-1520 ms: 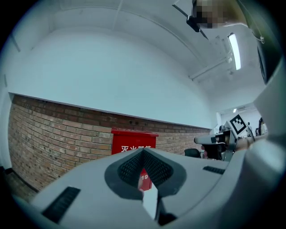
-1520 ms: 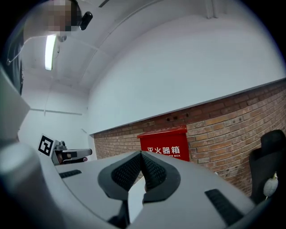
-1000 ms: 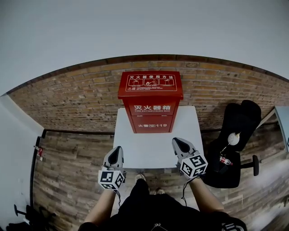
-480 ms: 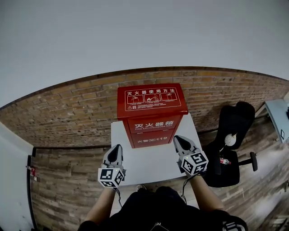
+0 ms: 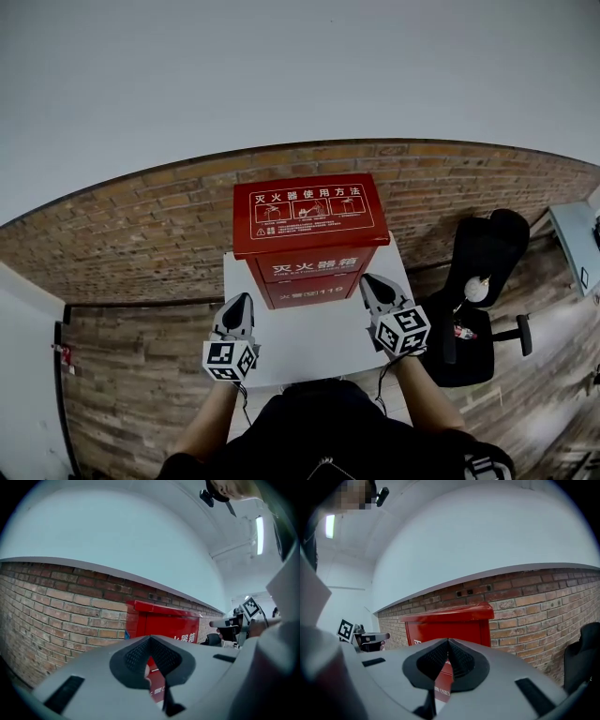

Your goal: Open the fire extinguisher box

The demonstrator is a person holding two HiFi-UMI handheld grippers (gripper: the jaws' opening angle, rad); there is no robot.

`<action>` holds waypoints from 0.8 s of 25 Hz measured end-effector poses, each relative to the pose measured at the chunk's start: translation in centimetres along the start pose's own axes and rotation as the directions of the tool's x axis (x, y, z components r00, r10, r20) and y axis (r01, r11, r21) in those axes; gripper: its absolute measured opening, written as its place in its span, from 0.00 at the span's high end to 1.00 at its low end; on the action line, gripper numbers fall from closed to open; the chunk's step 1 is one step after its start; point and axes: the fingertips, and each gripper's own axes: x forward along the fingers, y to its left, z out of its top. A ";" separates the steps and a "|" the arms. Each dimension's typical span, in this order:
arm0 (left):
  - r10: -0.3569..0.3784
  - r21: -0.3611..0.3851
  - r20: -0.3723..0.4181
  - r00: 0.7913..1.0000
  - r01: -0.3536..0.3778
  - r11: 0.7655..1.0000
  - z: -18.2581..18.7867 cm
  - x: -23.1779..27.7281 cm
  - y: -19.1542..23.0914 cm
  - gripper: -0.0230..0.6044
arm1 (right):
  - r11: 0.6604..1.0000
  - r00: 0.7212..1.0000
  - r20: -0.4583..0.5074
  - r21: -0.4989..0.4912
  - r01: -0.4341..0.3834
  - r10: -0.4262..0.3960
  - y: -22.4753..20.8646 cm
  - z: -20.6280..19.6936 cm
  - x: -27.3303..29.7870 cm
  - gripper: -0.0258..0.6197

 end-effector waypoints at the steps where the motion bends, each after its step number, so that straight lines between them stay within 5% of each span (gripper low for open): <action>1: 0.001 0.003 -0.003 1.000 -0.001 1.000 0.0 0.4 -0.2 0.88 | 1.000 1.000 -0.002 -0.004 -0.004 0.004 -0.4 0.0 0.3 0.93; 9: -0.002 0.029 0.031 1.000 0.001 1.000 1.0 1.9 0.3 0.81 | 0.999 0.999 0.045 -0.045 -0.019 0.021 -2.8 1.3 1.0 0.92; 14: -0.016 0.005 0.047 0.999 0.016 1.000 2.3 2.8 2.2 0.63 | 0.997 0.997 0.071 -0.074 -0.016 0.021 -5.4 2.7 0.4 0.70; 20: -0.054 0.053 0.057 0.997 0.051 0.997 3.9 4.6 3.0 0.50 | 0.987 0.998 0.063 -0.162 -0.014 0.024 -7.7 3.9 1.2 0.61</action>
